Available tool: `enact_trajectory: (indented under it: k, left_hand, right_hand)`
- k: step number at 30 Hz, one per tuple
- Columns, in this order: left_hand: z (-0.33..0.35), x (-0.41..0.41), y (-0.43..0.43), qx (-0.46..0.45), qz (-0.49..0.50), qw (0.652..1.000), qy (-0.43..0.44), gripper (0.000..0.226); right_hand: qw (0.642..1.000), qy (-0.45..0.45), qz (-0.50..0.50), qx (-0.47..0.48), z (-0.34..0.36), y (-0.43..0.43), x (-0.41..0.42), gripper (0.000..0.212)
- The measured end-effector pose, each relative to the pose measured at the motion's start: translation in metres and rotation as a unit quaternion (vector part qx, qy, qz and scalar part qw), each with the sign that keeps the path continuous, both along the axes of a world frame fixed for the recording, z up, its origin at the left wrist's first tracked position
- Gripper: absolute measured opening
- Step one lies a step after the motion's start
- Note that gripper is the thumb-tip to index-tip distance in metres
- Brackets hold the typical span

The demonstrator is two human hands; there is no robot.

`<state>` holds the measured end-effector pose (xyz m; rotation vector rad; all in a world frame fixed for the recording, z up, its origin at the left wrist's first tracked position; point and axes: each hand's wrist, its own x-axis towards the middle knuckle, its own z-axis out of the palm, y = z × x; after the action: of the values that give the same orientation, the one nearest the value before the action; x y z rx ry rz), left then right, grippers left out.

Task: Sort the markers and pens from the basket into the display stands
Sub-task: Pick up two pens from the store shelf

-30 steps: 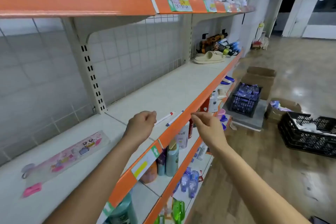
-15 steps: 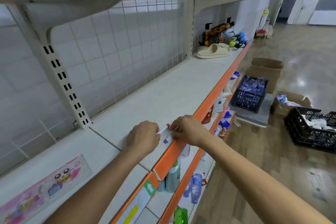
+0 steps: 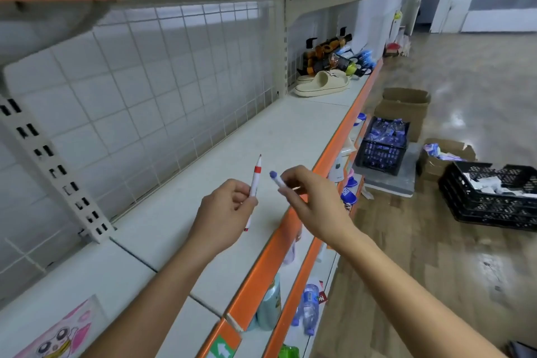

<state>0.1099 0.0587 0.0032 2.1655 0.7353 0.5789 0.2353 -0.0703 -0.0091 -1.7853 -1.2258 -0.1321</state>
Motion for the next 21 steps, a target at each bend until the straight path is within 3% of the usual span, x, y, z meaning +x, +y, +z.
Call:
enact_trajectory:
  k: [4, 7, 16, 21]
  left_hand:
    - [0.021, 0.046, -0.035, -0.070, -0.109, 0.990, -0.050, 0.007]
    - [0.024, 0.087, -0.073, -0.099, -0.180, 0.977, -0.052, 0.009]
    - [0.025, 0.212, -0.206, -0.170, -0.392, 0.904, 0.010, 0.021]
    - [0.020, 0.298, -0.287, -0.232, -0.504, 0.831, 0.037, 0.015]
  right_hand:
    - [0.965, 0.224, -0.050, 0.124, 0.005, -0.046, 0.018, 0.015]
    - [0.929, 0.300, -0.084, 0.200, 0.003, -0.092, 0.036, 0.024]
    - [0.865, 0.322, -0.241, 0.301, -0.003, -0.241, 0.103, 0.022]
    - [0.841, 0.289, -0.325, 0.320, -0.001, -0.332, 0.155, 0.027]
